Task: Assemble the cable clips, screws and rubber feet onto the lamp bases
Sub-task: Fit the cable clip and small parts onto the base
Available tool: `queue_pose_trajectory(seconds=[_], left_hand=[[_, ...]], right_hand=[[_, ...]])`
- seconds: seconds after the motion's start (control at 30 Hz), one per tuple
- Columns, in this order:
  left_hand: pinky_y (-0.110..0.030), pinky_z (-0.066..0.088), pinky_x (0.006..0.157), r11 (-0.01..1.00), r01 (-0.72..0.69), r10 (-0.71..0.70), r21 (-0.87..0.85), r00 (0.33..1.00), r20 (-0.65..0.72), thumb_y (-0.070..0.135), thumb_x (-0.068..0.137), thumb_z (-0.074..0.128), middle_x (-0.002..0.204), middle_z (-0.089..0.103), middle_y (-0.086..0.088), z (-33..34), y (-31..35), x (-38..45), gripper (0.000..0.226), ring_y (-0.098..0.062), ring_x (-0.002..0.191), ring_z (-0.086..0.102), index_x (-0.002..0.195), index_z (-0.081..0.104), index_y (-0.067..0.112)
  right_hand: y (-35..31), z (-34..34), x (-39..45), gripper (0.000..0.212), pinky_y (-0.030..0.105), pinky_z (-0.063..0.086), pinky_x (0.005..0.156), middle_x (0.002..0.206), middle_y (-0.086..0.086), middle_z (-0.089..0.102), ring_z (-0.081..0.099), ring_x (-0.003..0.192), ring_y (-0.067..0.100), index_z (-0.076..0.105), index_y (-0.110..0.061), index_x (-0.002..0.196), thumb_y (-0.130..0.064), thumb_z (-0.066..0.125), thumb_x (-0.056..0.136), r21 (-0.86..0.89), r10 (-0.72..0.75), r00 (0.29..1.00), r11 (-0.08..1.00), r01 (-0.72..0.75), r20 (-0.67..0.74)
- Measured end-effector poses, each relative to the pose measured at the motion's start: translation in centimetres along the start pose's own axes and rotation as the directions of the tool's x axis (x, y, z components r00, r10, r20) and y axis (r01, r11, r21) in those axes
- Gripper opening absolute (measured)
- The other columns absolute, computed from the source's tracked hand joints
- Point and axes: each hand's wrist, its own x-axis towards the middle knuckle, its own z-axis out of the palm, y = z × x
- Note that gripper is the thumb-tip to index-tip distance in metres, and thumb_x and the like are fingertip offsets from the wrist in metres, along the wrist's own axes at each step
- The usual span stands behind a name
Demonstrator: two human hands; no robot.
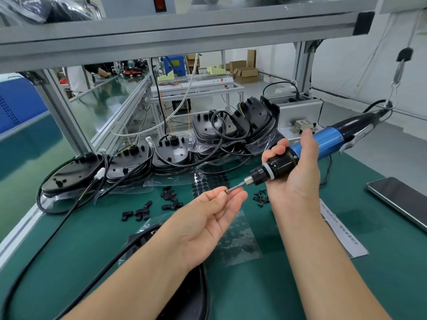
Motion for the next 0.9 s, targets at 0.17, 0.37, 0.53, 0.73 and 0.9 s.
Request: queue_pose_trajectory(seconds=[0.17,0.37,0.53,0.73,0.9], left_hand=[[-0.03,0.061,0.064,1.0,-0.008,0.008,-0.009,1.0,0.021,-0.011,0.09,0.047,0.097,0.071,-0.027,-0.1,-0.1,-0.1,0.017,-0.031,0.087,0.073,0.103,0.055,-0.002],[-0.027,0.059,0.064,0.987,-0.115,0.112,0.108,0.993,0.037,-0.01,0.088,0.052,0.099,0.071,-0.027,-0.5,-0.4,0.1,0.015,-0.031,0.09,0.073,0.098,0.055,0.0],[-0.026,0.059,0.065,0.951,-0.175,0.179,0.253,0.984,0.007,-0.007,0.089,0.056,0.096,0.073,-0.023,-0.6,-0.5,0.2,0.015,-0.031,0.089,0.073,0.104,0.057,-0.004],[-0.027,0.057,0.081,0.568,-0.2,0.204,0.799,0.974,0.098,0.016,0.078,0.075,0.091,0.076,-0.003,-1.9,3.2,-2.0,0.067,-0.017,0.086,0.073,0.138,0.045,0.011],[-0.016,0.046,0.061,-0.166,-0.123,0.557,0.978,0.807,0.196,0.034,0.086,0.064,0.067,0.069,0.011,-6.6,9.8,-4.5,0.012,-0.001,0.057,0.058,0.08,0.074,0.03]], right_hand=[[0.0,0.0,0.0,0.02,0.023,0.046,0.049,0.067,0.002,0.059,0.053,0.05,0.01,0.051,-0.016,0.094,-0.027,0.067,0.09,-0.006,0.002,1.0,1.0,-0.002,-0.006],[0.3,0.1,-0.3,0.023,0.024,0.046,0.051,0.069,0.002,0.06,0.054,0.051,0.01,0.053,-0.015,0.094,-0.029,0.07,0.088,-0.033,-0.02,1.0,0.999,0.019,-0.024],[0.2,0.3,-0.4,0.032,0.023,0.046,0.05,0.068,0.001,0.06,0.054,0.053,0.01,0.052,-0.014,0.097,-0.038,0.07,0.087,-0.015,-0.017,1.0,1.0,0.016,-0.026],[-0.3,0.5,-0.8,0.041,0.024,0.048,0.054,0.065,-0.001,0.062,0.055,0.055,0.01,0.049,-0.012,0.096,-0.051,0.061,0.089,0.012,0.023,0.999,1.0,-0.023,0.038],[-0.1,1.1,-1.7,0.04,0.023,0.049,0.055,0.063,-0.001,0.063,0.054,0.053,0.01,0.051,-0.013,0.096,-0.05,0.061,0.088,0.037,0.025,0.999,0.999,-0.026,0.042]])
